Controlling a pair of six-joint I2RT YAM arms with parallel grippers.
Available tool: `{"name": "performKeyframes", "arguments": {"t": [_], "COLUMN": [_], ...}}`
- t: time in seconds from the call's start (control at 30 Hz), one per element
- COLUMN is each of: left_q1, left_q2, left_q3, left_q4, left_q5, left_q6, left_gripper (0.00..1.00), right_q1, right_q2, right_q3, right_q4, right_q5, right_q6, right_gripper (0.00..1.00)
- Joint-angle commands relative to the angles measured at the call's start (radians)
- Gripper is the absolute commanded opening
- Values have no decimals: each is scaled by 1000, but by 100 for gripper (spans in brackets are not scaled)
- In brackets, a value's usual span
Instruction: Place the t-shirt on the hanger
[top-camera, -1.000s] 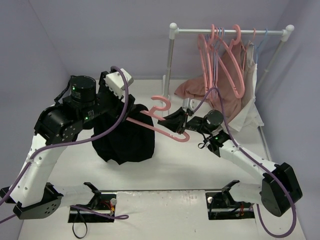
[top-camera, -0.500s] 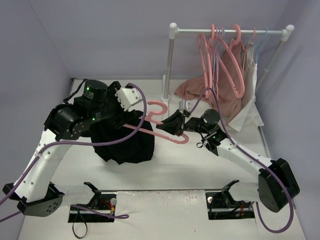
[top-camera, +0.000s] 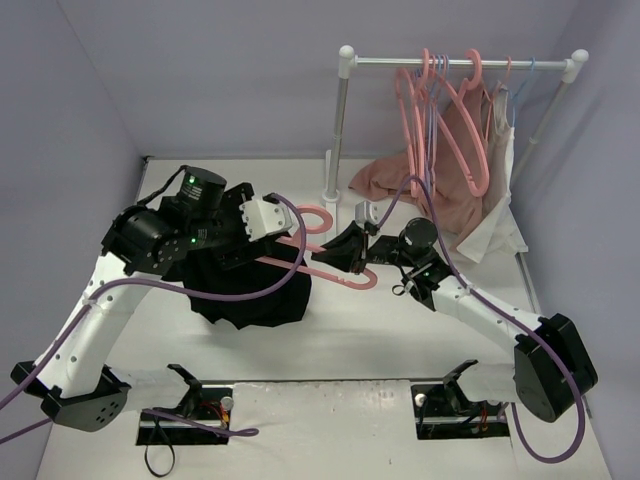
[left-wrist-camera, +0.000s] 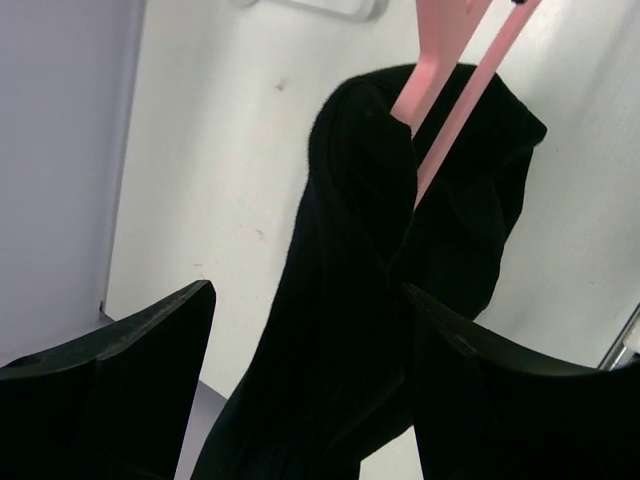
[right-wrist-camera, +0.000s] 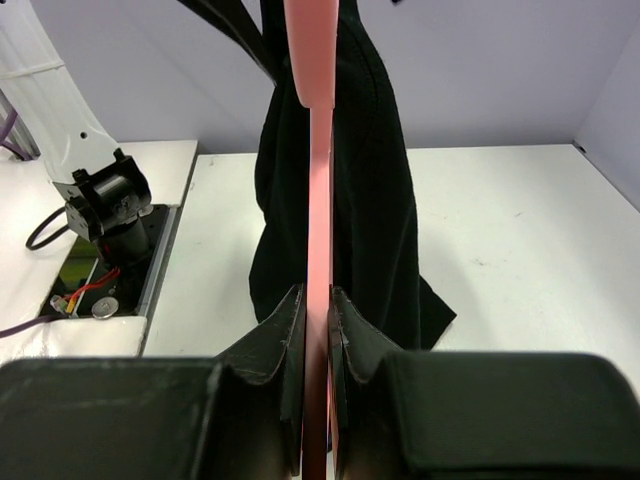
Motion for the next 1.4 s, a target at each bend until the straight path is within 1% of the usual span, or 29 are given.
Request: {"name": "performKeyframes", "arguments": {"t": [0.0, 0.03, 0.07, 0.13, 0.17, 0.23, 0.27, 0.43, 0.57, 0.67, 0.77, 0.87, 1.03, 1.07, 1.13, 1.17, 1.2, 1.3, 1.37], "left_q1": [11, 12, 13, 15, 15, 15, 15, 15, 15, 15, 14, 15, 15, 15, 15, 15, 15, 15, 15], "left_q2": [13, 18, 24, 29, 30, 31, 31, 15, 14, 26, 37, 45, 49, 51, 52, 52, 51, 43, 7], "left_q3": [0, 5, 10, 15, 16, 15, 13, -11, -36, -54, -59, -52, -47, -46, -48, -49, -50, -61, -99], "left_q4": [-2, -2, -3, -3, -2, -2, -1, -2, -1, -1, -1, -1, 2, -1, 1, 2, 4, 41, 104], "left_q5": [10, 11, 15, 24, 30, 48, 49, 165, 231, 252, 258, 276, 293, 298, 303, 296, 281, 214, 120], "left_q6": [47, 48, 49, 51, 52, 50, 50, 48, 41, 37, 27, 21, 18, 16, 14, 9, 1, -40, -98], "left_gripper": [66, 61, 53, 32, 23, 15, 14, 13, 15, 20, 21, 26, 27, 26, 6, 2, 0, 0, 0], "right_q1": [12, 13, 14, 17, 19, 21, 21, 21, 21, 21, 21, 21, 21, 21, 21, 20, 18, 7, -6], "right_q2": [-32, -33, -34, -36, -37, -37, -37, -34, -28, -20, -11, -5, 11, 19, 31, 36, 40, 46, 44], "right_q3": [46, 46, 47, 49, 49, 50, 52, 68, 90, 117, 138, 155, 185, 187, 195, 195, 193, 178, 152], "right_q4": [99, 96, 95, 93, 91, 89, 89, 82, 70, 63, 60, 55, 51, 51, 49, 48, 48, 43, 40], "right_q5": [-34, -35, -37, -37, -37, -40, -41, -62, -74, -90, -96, -98, -105, -106, -104, -102, -97, -45, 4], "right_q6": [2, 2, 2, 2, 1, -1, -1, 0, -3, 0, 0, -3, -6, -8, -10, -12, -14, -12, 0], "right_gripper": [0, 0, 0, 0, 0, 0, 0, 0, 0, 0, 0, 0, 0, 0, 0, 0, 0, 0, 12]}}
